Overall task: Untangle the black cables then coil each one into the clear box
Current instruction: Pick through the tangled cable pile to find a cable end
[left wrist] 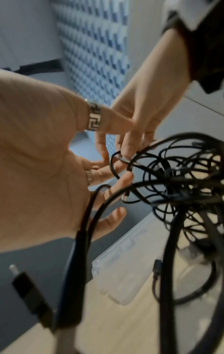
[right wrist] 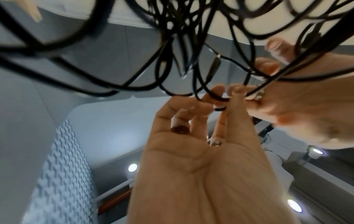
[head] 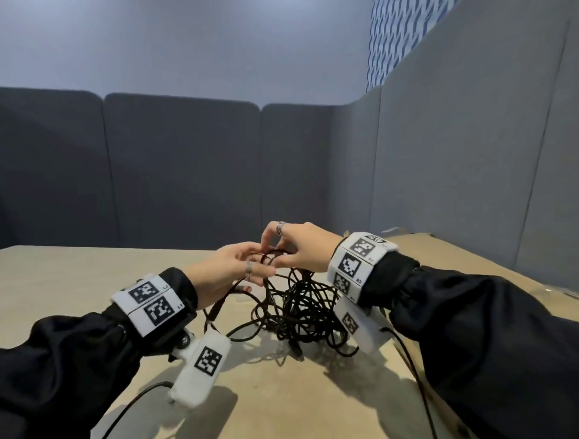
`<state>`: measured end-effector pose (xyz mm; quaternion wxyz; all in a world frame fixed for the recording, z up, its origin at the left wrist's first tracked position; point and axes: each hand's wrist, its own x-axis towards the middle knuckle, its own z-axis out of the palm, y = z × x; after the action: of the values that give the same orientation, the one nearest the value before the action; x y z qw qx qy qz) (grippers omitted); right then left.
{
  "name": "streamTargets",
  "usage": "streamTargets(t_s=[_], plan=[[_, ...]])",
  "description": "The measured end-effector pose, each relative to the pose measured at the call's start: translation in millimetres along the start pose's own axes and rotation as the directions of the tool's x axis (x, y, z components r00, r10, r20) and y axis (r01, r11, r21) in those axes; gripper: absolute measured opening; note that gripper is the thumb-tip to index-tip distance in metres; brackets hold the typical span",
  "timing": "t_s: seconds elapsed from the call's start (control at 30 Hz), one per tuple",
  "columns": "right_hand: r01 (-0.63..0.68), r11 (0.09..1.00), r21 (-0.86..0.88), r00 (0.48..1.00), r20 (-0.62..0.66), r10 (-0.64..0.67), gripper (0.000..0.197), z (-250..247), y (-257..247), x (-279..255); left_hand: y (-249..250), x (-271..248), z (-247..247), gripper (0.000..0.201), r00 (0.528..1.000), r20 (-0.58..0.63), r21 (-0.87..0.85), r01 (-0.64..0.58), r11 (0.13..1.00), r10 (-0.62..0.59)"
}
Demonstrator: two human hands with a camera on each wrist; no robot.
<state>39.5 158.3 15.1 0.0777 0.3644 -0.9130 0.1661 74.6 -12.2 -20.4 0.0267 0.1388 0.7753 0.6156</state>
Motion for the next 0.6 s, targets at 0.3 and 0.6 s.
streamTargets(t_s=[0.3, 0.6], plan=[[-0.276, 0.95, 0.144, 0.95, 0.191, 0.247, 0.032, -28, -8, 1, -10, 1, 2, 0.06, 0.998, -0.02, 0.616, -0.038, 0.787, 0.064], [-0.386, 0.788, 0.48, 0.918, 0.118, 0.378, 0.033, -55, 35, -23, -34, -1, -44, 0.013, 0.999, -0.033, 0.575, 0.053, 0.816, -0.042]])
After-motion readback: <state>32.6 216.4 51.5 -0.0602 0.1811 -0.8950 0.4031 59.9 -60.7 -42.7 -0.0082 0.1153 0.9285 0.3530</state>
